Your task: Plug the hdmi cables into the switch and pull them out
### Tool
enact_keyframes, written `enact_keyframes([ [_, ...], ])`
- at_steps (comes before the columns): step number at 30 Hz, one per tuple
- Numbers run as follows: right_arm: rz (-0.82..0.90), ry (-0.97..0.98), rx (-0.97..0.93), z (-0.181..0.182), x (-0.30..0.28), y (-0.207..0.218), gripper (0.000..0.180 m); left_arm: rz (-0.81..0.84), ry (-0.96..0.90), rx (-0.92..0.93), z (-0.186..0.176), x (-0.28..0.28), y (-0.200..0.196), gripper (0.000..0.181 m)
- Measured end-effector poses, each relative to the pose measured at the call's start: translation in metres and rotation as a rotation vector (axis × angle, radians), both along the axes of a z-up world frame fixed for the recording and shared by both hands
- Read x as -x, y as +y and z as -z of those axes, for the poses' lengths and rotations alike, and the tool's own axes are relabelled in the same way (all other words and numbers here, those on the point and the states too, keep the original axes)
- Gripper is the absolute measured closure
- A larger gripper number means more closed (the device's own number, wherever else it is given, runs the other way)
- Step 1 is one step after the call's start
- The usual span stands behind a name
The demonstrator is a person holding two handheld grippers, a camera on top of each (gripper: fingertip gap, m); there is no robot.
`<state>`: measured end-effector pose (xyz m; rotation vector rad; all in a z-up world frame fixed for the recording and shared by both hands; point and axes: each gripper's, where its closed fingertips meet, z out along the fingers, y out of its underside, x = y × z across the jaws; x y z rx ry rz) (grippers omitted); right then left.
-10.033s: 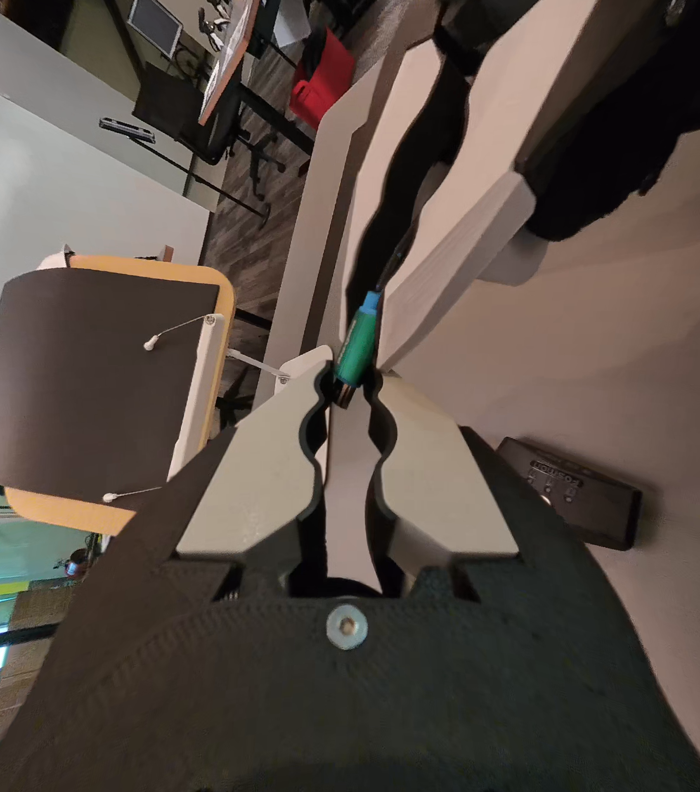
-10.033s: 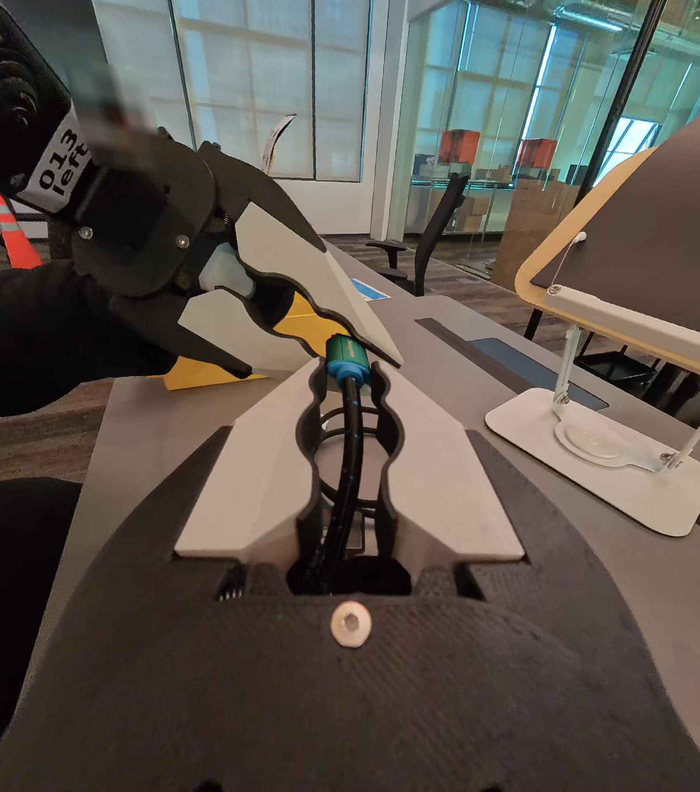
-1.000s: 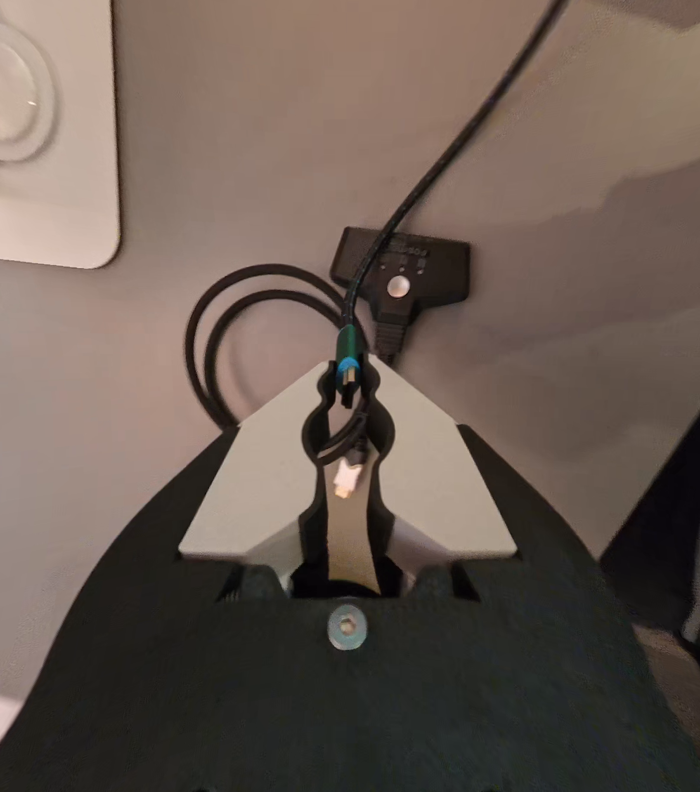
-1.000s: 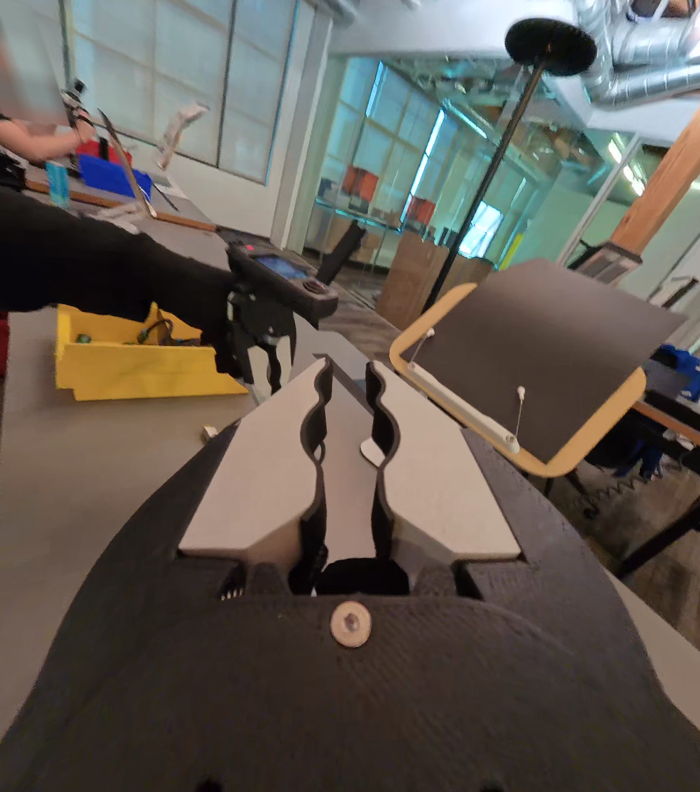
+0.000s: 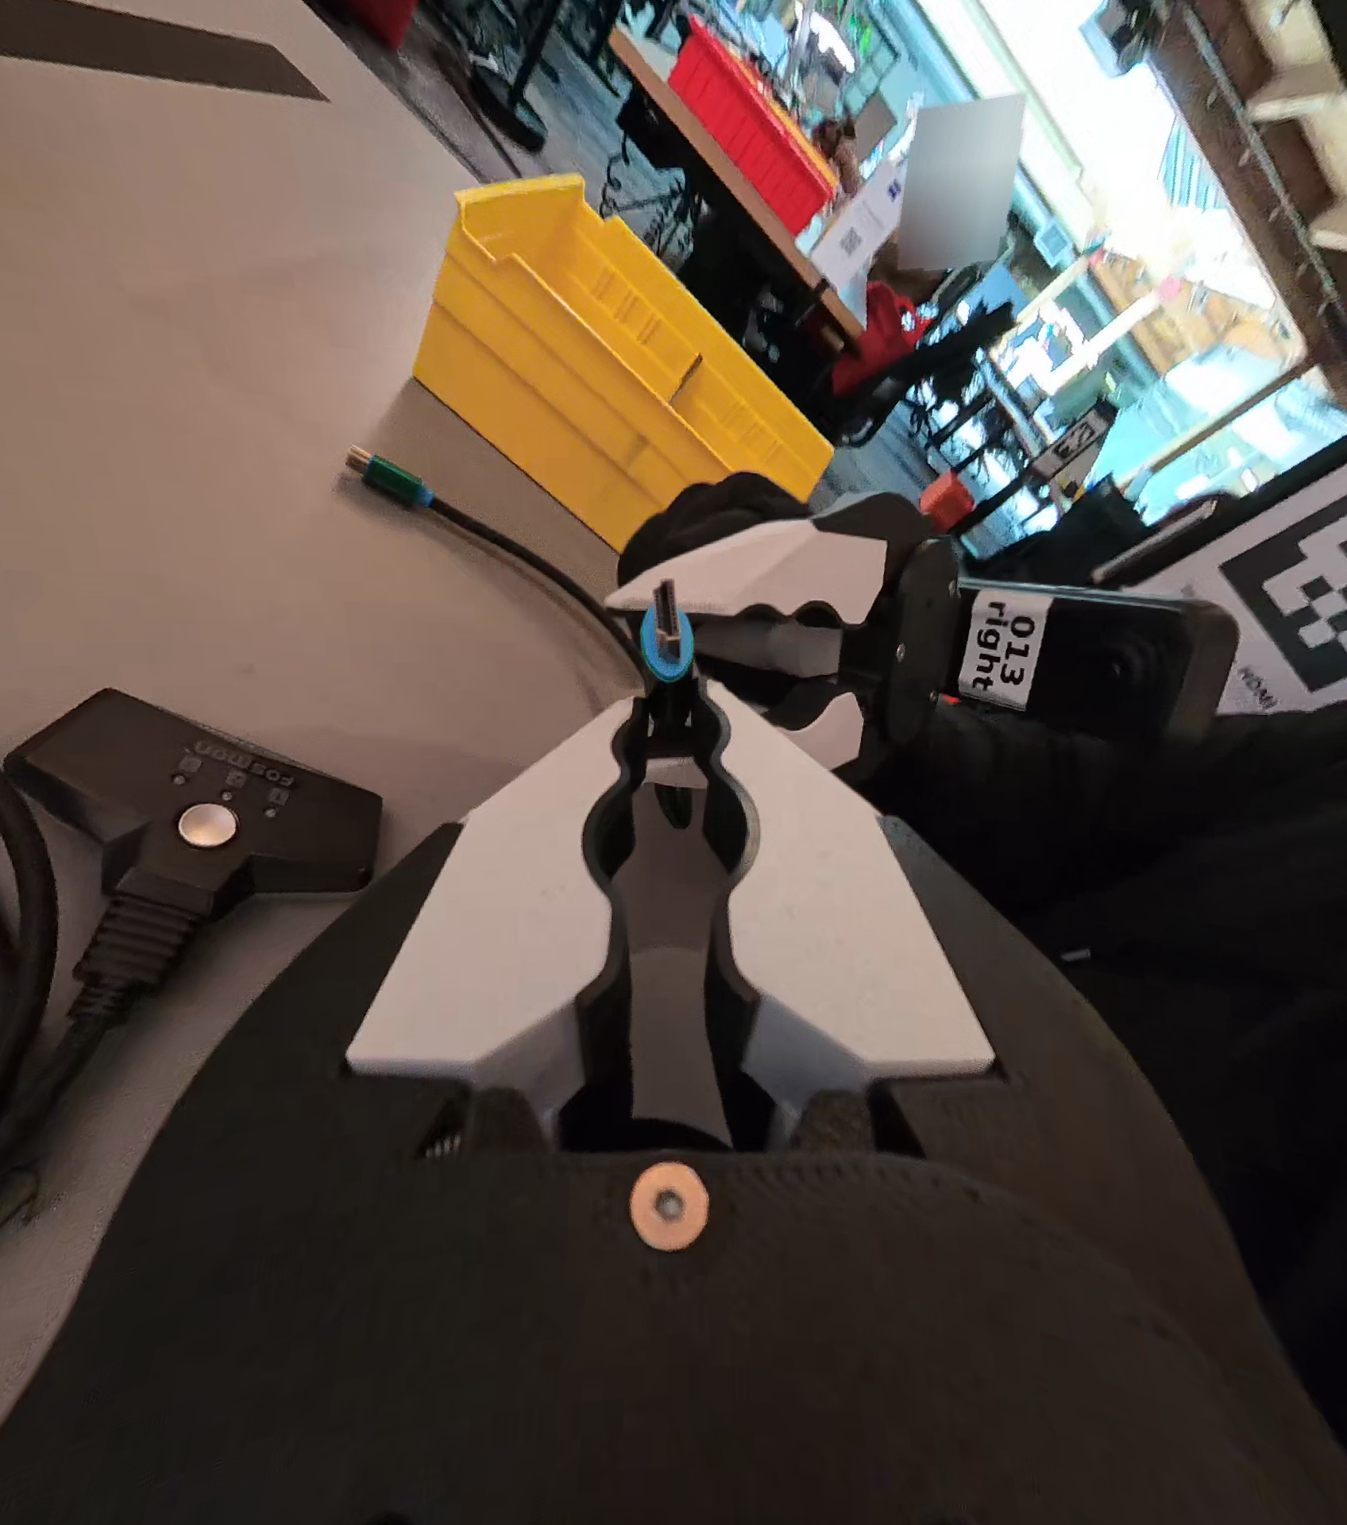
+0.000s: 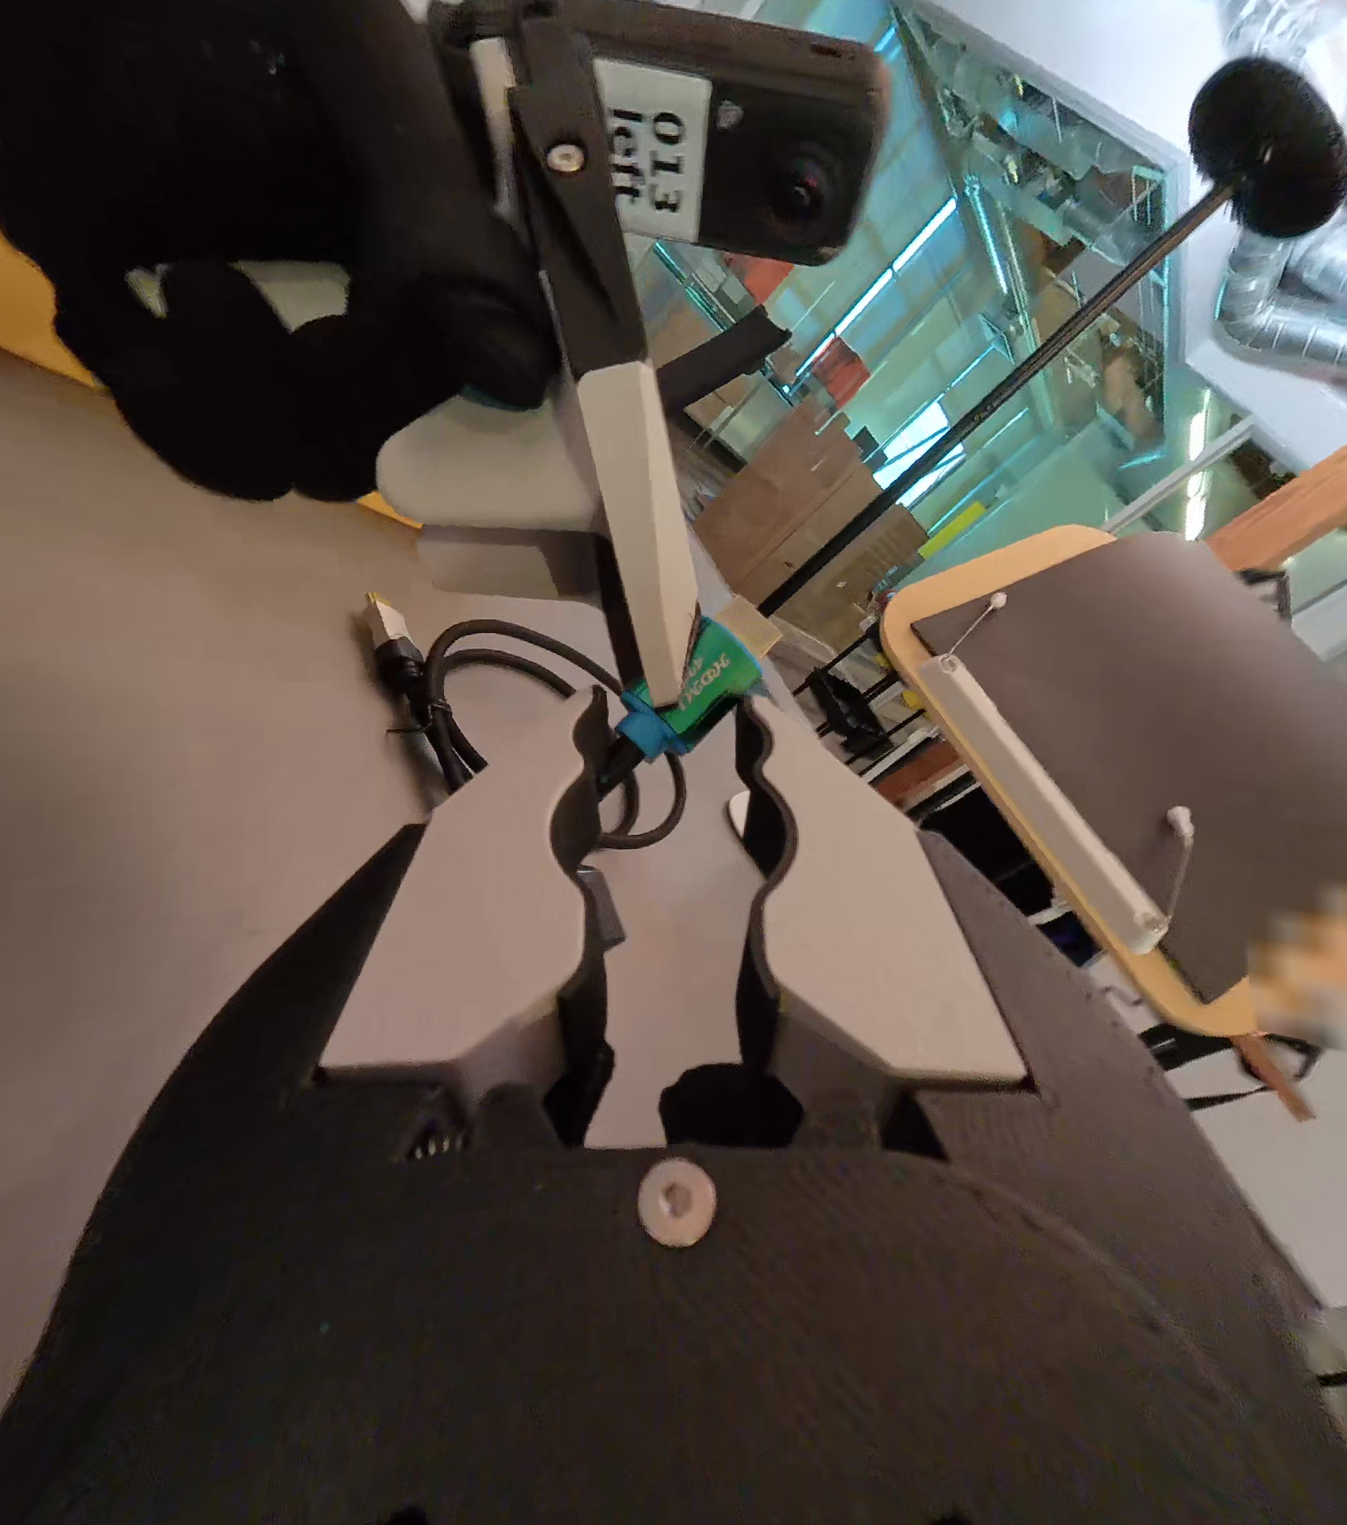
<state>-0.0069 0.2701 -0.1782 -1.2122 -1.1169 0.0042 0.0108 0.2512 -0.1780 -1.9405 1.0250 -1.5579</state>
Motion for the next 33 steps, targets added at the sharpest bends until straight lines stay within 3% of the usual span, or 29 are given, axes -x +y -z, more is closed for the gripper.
enact_keyframes([
  [6, -0.031, 0.015, 0.142, 0.015, 0.004, -0.001, 0.159, -0.032, -0.025, 0.028, 0.011, 0.003, -0.002, 0.173],
  [10, -0.122, 0.092, 0.279, 0.016, 0.002, -0.006, 0.160, -0.061, 0.018, -0.150, 0.010, 0.005, -0.003, 0.169],
  [12, -0.177, 0.108, 0.362, 0.022, 0.002, -0.010, 0.161, -0.106, 0.084, -0.328, 0.009, 0.009, 0.002, 0.155],
  [15, -0.257, 0.148, 0.457, 0.025, 0.000, -0.018, 0.161, -0.179, 0.247, -0.776, 0.003, 0.018, 0.014, 0.127],
  [17, -0.316, 0.167, 0.503, 0.024, -0.001, -0.024, 0.161, -0.098, 0.365, -1.084, 0.004, 0.014, 0.003, 0.116],
  [19, -0.383, 0.171, 0.567, 0.025, -0.001, -0.034, 0.161, 0.006, 0.437, -1.254, 0.008, 0.005, -0.010, 0.108],
  [23, -0.491, 0.127, 0.632, 0.030, -0.003, -0.053, 0.161, 0.175, 0.561, -1.420, 0.022, -0.002, -0.018, 0.114],
  [27, -0.563, 0.118, 0.674, 0.028, -0.009, -0.064, 0.161, 0.360, 0.604, -1.529, 0.032, -0.014, -0.036, 0.141],
  [33, -0.624, 0.134, 0.726, 0.027, -0.018, -0.074, 0.161, 0.413, 0.617, -1.519, 0.033, -0.023, -0.044, 0.144],
])
